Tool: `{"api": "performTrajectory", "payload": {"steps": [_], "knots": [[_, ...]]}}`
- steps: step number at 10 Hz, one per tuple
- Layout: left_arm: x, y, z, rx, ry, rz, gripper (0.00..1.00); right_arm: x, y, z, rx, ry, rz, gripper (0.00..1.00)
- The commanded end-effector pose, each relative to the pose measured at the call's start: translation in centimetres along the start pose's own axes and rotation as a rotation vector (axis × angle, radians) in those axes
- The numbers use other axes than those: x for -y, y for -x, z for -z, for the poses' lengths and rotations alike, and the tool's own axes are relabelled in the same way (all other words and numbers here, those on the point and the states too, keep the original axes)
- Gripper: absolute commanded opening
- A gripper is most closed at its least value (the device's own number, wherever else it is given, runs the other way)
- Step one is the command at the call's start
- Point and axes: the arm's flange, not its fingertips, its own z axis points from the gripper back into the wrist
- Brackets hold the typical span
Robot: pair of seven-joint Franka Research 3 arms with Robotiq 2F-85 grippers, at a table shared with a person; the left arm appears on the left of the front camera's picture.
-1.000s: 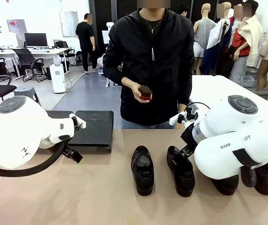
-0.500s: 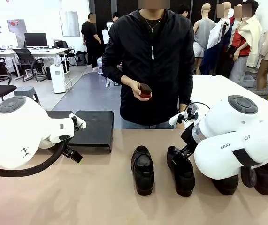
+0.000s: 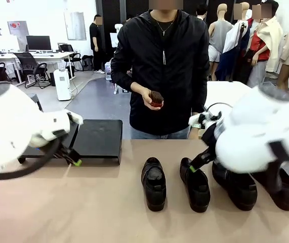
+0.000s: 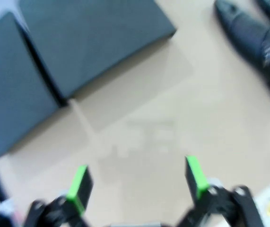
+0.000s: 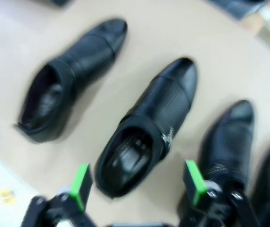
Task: Organize the shoes by placing them on the stand.
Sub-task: Pick up one Shoe and place it in the middle of the table.
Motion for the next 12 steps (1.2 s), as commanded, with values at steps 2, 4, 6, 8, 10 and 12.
{"api": "performTrajectory", "payload": {"steps": [2,4,6,8,10,12], "knots": [[-2.6,3.1,-14.4,0.035,0.197,-0.113,1.0,4.7,3.3,-14.9,-0.037,-0.147,0.197,1.0],[-5.4,9.0,-20.2,0.11,0.349,-0.108,1.0,8.0,9.0,-22.5,0.109,-0.199,0.324,1.0],[-8.0,14.5,-21.4,0.196,0.481,-0.177,1.0,10.8,14.7,-26.7,0.268,-0.209,0.468,1.0],[-9.5,16.0,-20.2,0.214,0.488,-0.266,1.0,12.0,17.1,-27.4,0.371,-0.178,0.553,1.0],[-11.2,14.5,-24.5,0.22,0.477,-0.238,1.0,11.5,15.8,-28.8,0.262,-0.193,0.484,1.0],[-11.2,14.5,-24.5,0.22,0.477,-0.238,1.0,11.5,15.8,-28.8,0.262,-0.193,0.484,1.0]]}}
